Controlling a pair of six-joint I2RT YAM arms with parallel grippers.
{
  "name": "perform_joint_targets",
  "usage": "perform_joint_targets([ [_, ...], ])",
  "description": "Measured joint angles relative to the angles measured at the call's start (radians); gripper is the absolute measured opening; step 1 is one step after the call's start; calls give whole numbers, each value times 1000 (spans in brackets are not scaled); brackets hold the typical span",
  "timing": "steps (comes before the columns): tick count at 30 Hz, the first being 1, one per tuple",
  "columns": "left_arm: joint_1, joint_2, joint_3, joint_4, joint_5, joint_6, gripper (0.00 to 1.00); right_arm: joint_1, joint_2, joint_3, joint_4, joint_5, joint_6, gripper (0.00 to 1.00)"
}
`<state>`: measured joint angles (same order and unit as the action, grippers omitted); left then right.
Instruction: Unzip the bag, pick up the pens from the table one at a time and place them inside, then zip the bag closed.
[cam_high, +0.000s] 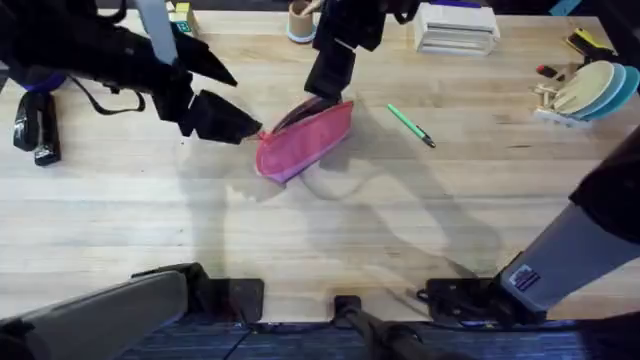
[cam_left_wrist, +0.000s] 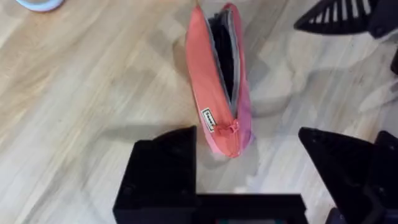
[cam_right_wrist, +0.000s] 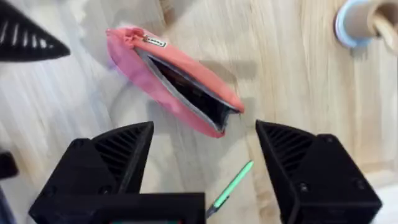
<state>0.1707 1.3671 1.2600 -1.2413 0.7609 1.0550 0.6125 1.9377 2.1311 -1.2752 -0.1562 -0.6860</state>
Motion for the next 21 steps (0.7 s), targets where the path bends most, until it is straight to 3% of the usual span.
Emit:
perform_joint_targets([
  [9, 4, -6, 25, -30, -4, -15, 993, 58, 0, 0, 56, 0, -269, 997],
  [21, 81, -6, 111, -141, -7, -23, 994, 43, 0, 0, 65, 27, -506, 997],
])
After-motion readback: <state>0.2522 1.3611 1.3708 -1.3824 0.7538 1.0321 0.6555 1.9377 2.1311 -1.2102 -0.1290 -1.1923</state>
